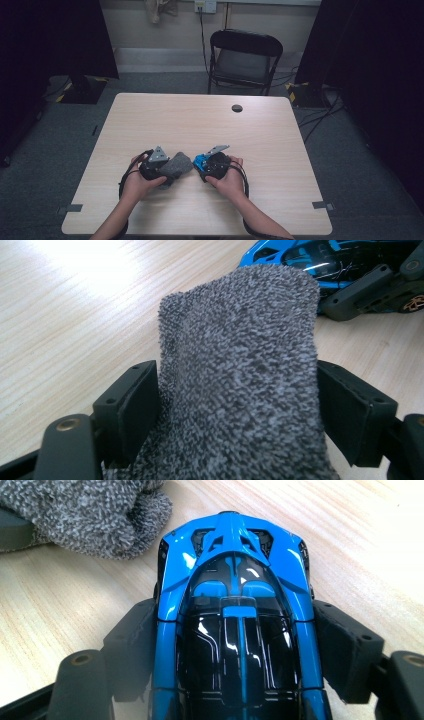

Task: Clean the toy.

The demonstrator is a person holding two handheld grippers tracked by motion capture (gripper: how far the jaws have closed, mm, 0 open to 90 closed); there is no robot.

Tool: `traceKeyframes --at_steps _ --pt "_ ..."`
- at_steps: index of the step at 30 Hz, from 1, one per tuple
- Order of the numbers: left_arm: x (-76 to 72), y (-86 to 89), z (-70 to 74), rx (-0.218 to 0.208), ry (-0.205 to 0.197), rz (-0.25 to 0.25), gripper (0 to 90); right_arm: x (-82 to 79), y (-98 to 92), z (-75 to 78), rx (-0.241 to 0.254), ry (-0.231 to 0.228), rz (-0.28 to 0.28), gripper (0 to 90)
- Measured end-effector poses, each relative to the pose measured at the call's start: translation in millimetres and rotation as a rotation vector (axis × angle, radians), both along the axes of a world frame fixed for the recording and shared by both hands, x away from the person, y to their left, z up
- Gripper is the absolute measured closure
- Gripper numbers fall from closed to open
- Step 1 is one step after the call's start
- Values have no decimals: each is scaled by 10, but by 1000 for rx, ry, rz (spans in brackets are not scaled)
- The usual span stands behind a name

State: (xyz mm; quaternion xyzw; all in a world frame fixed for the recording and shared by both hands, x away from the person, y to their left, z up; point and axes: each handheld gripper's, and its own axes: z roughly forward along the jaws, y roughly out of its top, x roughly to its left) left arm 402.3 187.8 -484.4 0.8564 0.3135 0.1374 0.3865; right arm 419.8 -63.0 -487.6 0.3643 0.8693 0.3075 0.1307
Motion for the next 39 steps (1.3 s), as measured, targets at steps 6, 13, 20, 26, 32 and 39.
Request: traceKeyframes --at_steps 6,13,20,26,32,39 --pt "5 1 4 -1 4 7 216 21 -27 24 9 32 5 261" --pt "10 9 5 -16 4 17 206 9 -89 47 25 37 24 263" --pt "16 -10 13 -19 -3 15 194 1 -121 107 25 43 41 270" --pt "10 -23 10 -16 0 11 194 0 -89 65 4 39 59 267" --pt "11 -28 -3 -5 3 7 194 -35 -104 5 27 -5 60 256" --pt "12 -37 -7 -8 6 7 190 -57 -64 -19 11 0 33 213"
